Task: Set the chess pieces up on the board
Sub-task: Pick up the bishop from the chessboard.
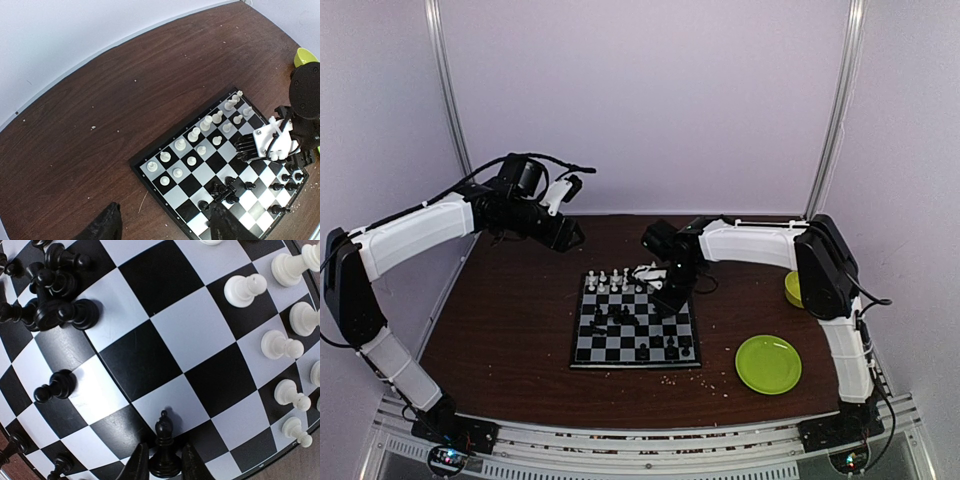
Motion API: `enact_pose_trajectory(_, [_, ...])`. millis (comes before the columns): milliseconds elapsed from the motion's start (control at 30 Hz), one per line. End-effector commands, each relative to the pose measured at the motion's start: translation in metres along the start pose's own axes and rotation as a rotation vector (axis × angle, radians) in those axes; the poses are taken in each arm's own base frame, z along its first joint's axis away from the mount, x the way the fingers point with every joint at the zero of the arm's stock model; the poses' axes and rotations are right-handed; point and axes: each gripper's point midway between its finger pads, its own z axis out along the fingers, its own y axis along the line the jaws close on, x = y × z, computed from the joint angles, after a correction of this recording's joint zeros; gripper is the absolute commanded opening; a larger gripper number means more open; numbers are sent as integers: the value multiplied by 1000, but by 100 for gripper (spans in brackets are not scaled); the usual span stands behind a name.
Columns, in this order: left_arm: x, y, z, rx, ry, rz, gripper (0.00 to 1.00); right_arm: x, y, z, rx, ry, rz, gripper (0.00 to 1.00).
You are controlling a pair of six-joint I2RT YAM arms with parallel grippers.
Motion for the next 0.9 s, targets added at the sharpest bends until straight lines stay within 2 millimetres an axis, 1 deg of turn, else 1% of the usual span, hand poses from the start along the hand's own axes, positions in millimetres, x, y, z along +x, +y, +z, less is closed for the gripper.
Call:
enact_pose_trajectory(0, [-12,0,-1,13,-27,-10,62,19,-1,6,-1,63,12,19])
enact_pose_trajectory(200, [-11,0,1,14,-20,-11,62,16,-3,-2,17,43,6,13])
enact_pose_trajectory(300, [-10,-1,3,17,-17,-13,62,9,-4,-20,26,-5,-2,11])
enact_pose_trajectory(367, [-10,-3,5,31,-26,-20,62,3,-2,-37,23,-58,-14,10])
enact_pose_trajectory(467, [-12,-9,5,65,-42,-25,62,-4,11,-66,-51,-151,-41,9])
enact_pose_trajectory(500, [-14,-12,5,86,-52,-25,62,-6,16,-77,-85,-187,-51,8])
enact_pose_trajectory(600, [-23,-30,0,190,-107,-39,60,-7,20,-108,-150,-293,-57,8])
enact_pose_trajectory(700, [-45,-53,-18,326,-197,-94,59,-2,26,-135,-210,-387,-85,9])
enact_pose_trajectory(733, [-52,-58,-25,367,-228,-126,58,1,29,-142,-227,-416,-93,9])
enact_pose_trajectory(800, [-60,-70,-33,452,-283,-218,58,8,35,-155,-252,-476,-117,9])
enact_pose_trajectory(833, [-69,-76,-39,491,-343,-258,58,12,38,-162,-261,-504,-129,9])
enact_pose_trajectory(867, [-71,-82,-40,532,-365,-308,57,14,41,-167,-266,-536,-138,9])
